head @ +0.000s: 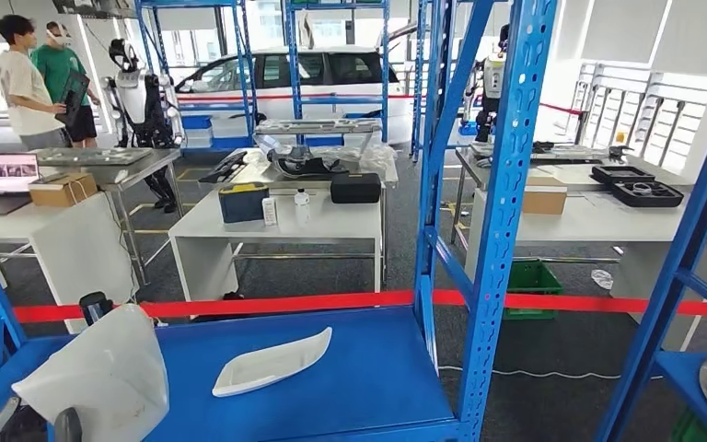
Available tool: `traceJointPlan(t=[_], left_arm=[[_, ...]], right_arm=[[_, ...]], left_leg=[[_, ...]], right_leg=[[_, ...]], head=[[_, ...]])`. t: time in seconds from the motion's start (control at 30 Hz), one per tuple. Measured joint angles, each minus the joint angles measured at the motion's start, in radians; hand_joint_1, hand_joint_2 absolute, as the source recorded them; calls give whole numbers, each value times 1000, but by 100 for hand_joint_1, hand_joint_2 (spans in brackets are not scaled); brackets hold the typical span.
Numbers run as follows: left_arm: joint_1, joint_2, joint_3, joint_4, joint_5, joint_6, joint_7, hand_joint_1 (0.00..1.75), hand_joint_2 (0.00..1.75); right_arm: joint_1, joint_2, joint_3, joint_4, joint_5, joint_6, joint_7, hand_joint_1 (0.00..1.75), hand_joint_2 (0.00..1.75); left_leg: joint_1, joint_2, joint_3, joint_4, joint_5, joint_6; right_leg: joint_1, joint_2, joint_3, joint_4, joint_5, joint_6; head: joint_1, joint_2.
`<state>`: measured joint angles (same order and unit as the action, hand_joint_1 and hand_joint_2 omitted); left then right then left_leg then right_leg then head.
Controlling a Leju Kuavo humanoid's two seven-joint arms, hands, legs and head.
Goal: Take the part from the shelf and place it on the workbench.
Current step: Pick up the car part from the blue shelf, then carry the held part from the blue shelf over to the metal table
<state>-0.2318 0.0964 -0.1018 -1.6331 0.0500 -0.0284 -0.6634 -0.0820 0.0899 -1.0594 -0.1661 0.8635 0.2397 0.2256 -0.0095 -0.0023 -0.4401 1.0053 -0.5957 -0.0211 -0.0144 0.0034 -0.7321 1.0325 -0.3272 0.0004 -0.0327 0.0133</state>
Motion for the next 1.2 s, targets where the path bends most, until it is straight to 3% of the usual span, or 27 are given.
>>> traceJointPlan(t=[0.03,0.07,0.1,0.13,0.2,0.23,0.27,0.3,0.37,0.43,0.47,0.5,0.57,0.6,0.67,0.73,0.77,0.8,0.83,0.9,0.97,1.0,1.07,1.1,1.13,1.2], left_arm=[[0,-2,0,-2,11,-25,7,175,175],[0,-6,0,-5,21,-50,12,175,175],[1,-10,0,-7,28,-73,16,175,175],[2,-14,0,-10,33,-92,19,175,175],[5,-21,0,-14,41,-122,24,175,175],[7,-24,0,-15,44,-134,27,175,175],[9,-27,0,-15,44,-142,30,175,175],[11,-30,0,-15,43,-148,32,175,175],[15,-34,-1,-15,39,-159,35,175,175],[15,-36,-2,-15,44,-181,41,175,175],[13,-38,-3,-14,53,-198,49,175,175],[11,-40,-5,-13,67,-218,59,175,175],[8,-44,-11,-7,91,-249,77,175,175],[6,-46,-14,-4,97,-257,83,175,175],[6,-48,-17,2,102,-263,88,175,175],[6,-49,-19,8,108,-270,91,175,175],[6,-49,-19,11,125,-284,99,175,175],[6,-49,-20,14,162,-311,114,175,175],[6,-49,-20,18,222,-354,137,175,175],[6,-49,-23,26,368,-457,187,175,175],[7,-50,-26,31,451,-519,212,175,175],[9,-50,-27,34,458,-526,214,175,175],[13,-49,-28,38,443,-523,208,175,175],[15,-48,-28,40,437,-520,205,175,175],[16,-48,-28,41,433,-518,203,175,175],[18,-47,-28,43,430,-518,202,175,175]], right_arm=[[1,1,0,0,1,0,0,0,0],[2,2,-1,0,2,0,1,0,0],[4,3,-1,0,2,1,1,0,0],[5,4,-1,0,3,4,1,0,0],[6,7,-2,1,3,14,1,0,0],[6,7,-4,1,2,18,1,0,0],[5,7,-5,1,1,20,1,0,0],[5,7,-7,1,0,20,1,0,0],[4,7,-12,0,-4,20,1,0,0],[1,7,-16,0,-10,20,1,0,0],[-1,7,-18,0,-14,20,1,0,0],[-3,7,-20,0,-18,20,1,0,0],[-4,8,-24,0,-25,20,1,0,0],[-4,9,-27,0,-27,20,0,0,0],[-6,11,-32,0,-29,20,-1,0,0],[-5,11,-38,0,-29,20,-1,0,0],[-4,11,-40,0,-31,20,-3,0,0],[-4,11,-41,0,-33,20,-5,0,0],[-4,11,-42,0,-34,20,-8,0,0],[-5,11,-45,0,-36,20,-14,0,0],[-5,11,-48,0,-37,20,-16,0,0],[-5,12,-49,0,-37,20,-16,0,0],[-2,16,-50,0,-37,20,-14,0,0],[0,17,-50,0,-37,20,-13,0,0],[1,20,-50,0,-37,20,-11,0,0],[1,23,-50,1,-37,20,-11,0,0]], left_leg=[[-2,1,-9,-6,13,10],[-4,3,-16,-9,27,20],[-3,5,-27,-13,42,30],[-2,7,-41,-16,58,38],[-2,9,-72,-14,85,45],[-3,10,-88,-12,98,45],[-3,11,-106,-9,110,44],[-3,11,-124,-5,122,42],[-2,12,-158,8,141,36],[-4,14,-180,22,152,27],[-4,15,-185,27,157,22],[-4,16,-188,29,163,15],[-2,14,-192,31,168,2],[0,12,-200,45,150,-5],[7,7,-227,126,66,-16],[13,6,-251,245,-10,-27],[16,6,-253,286,-17,-30],[20,6,-241,298,-1,-34],[24,6,-213,275,28,-36],[30,6,-113,149,64,-39],[28,2,-37,29,47,-32],[22,1,-26,3,37,-24],[16,4,-40,-5,48,0],[14,6,-48,-6,58,13],[13,8,-58,-8,69,24],[10,10,-83,-7,92,37]], right_leg=[[-4,0,1,-7,8,7],[-8,1,-3,-5,-3,13],[-9,1,-10,12,-35,17],[-10,1,-22,52,-88,18],[-8,1,-46,183,-203,21],[-7,1,-51,247,-231,22],[-5,1,-46,290,-232,23],[-4,1,-26,301,-212,21],[-1,0,69,218,-176,15],[6,1,183,70,-199,1],[8,1,216,21,-218,-6],[11,1,228,-3,-228,-13],[10,-1,219,-11,-216,-24],[9,-2,212,-15,-205,-31],[5,-6,191,-19,-181,-40],[5,-6,165,-19,-159,-40],[5,-6,151,-18,-148,-38],[5,-7,138,-17,-137,-35],[4,-7,124,-16,-126,-32],[4,-6,98,-10,-106,-21],[4,-5,83,-4,-90,-9],[3,-5,80,-5,-81,-3],[-3,-5,75,-6,-70,9],[-6,-4,68,3,-85,14],[-8,-4,57,30,-120,17],[-6,-4,25,139,-226,17]], head=[[-2,0],[-3,-1],[-3,-1],[-2,-2],[0,-2],[0,-2],[0,-2],[1,-2],[1,-2],[2,-2],[1,-2],[1,-2],[1,-2],[0,-2],[-2,-2],[-2,-2],[-2,-2],[-2,-2],[-2,-2],[-2,-2],[-2,-2],[-1,-2],[-1,-2],[-1,-2],[-1,-2],[0,-2]])
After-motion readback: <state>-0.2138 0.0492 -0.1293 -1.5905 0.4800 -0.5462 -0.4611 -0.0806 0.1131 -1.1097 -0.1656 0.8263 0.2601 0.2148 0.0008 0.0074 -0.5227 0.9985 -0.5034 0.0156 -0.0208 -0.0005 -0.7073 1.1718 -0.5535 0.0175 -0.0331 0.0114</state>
